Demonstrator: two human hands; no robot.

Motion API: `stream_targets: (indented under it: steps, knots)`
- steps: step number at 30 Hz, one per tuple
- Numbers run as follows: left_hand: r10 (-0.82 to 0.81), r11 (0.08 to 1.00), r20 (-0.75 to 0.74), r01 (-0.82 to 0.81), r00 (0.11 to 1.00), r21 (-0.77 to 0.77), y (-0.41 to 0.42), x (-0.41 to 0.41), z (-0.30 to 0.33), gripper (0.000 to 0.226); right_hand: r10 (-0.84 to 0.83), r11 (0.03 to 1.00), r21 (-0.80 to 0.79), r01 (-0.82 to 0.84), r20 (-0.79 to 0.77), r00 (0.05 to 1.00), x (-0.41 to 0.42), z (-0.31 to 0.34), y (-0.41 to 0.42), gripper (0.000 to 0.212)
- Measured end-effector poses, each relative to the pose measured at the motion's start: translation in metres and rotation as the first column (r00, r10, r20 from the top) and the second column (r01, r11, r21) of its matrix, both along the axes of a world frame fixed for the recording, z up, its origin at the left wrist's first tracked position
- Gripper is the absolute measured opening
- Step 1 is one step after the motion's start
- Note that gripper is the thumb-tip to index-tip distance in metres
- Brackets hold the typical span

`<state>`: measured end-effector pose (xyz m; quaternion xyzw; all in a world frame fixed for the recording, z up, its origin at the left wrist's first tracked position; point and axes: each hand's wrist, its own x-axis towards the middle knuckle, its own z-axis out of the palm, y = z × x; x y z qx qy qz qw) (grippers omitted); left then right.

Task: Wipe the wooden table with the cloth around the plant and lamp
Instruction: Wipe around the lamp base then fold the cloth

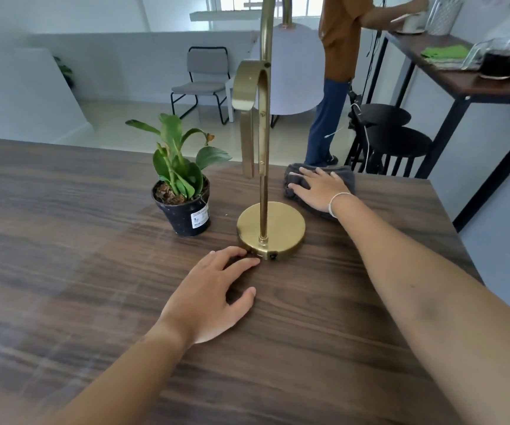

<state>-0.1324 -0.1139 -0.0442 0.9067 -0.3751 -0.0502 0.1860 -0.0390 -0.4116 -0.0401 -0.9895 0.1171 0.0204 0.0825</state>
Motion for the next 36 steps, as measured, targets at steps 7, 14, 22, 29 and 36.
stream_targets:
  steps: [7,14,22,29,36]
  knots:
    - [-0.003,1.000,-0.002,0.003,1.000,0.004,-0.001,-0.002,0.002,0.060,0.014,1.000,0.015,-0.015,0.036,0.999,0.008,-0.004,0.012,0.061]
    - [0.009,1.000,0.001,-0.009,1.000,0.029,0.004,0.002,0.001,0.062,-0.233,0.973,0.013,0.232,0.062,0.971,-0.034,-0.015,-0.053,0.059]
    - [-0.011,1.000,0.008,0.012,1.000,-0.019,-0.002,-0.004,0.001,0.065,-0.467,0.883,0.009,0.469,0.097,0.879,-0.105,-0.007,-0.105,0.060]
    - [-0.043,0.999,0.015,0.043,0.999,-0.020,0.002,-0.001,0.001,0.058,-0.479,0.877,0.006,0.481,0.114,0.871,-0.159,-0.007,-0.065,0.059]
    - [-0.062,0.994,0.009,0.063,0.998,-0.094,0.006,-0.003,0.001,0.049,-0.542,0.840,0.054,0.540,0.088,0.836,-0.248,0.003,0.028,0.058]
